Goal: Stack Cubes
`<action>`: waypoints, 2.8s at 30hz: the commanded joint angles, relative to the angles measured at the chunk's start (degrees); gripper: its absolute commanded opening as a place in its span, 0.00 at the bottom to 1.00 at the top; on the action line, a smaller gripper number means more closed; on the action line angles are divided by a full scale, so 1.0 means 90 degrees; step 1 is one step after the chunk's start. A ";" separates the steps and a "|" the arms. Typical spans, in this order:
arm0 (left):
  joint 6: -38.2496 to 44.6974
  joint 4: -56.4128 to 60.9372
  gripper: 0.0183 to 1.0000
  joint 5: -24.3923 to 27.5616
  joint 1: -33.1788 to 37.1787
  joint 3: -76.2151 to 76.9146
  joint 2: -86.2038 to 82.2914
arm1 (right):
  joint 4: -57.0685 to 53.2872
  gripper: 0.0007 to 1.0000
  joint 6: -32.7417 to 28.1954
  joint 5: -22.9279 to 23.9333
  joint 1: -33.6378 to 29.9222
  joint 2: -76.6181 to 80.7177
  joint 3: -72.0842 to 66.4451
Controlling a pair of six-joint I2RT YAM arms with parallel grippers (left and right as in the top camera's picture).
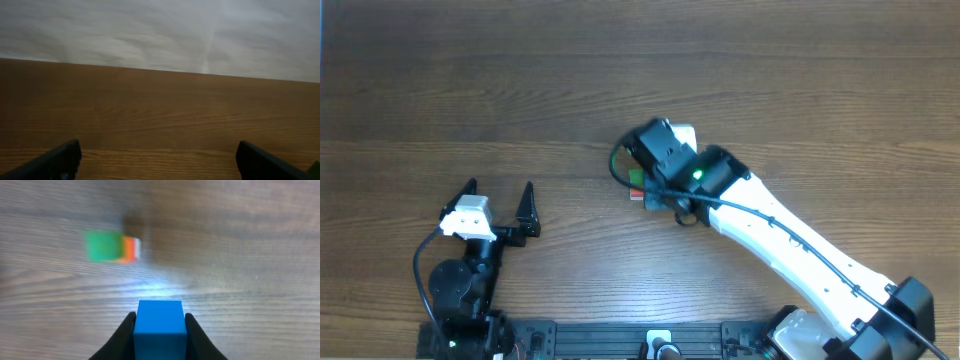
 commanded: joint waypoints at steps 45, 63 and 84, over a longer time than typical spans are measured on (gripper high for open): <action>0.0044 -0.0005 1.00 0.0063 -0.0034 -0.0032 -0.0032 | -0.0425 0.01 -0.0126 -0.0143 0.0240 0.2424 0.2067; 0.0044 -0.0005 1.00 0.0063 -0.0034 -0.0032 -0.0032 | -0.0335 0.01 -0.0129 -0.0143 0.0240 0.2487 0.2067; 0.0044 -0.0005 1.00 0.0063 -0.0034 -0.0032 -0.0032 | -0.0357 0.04 -0.0131 -0.0136 0.0277 0.2528 0.2057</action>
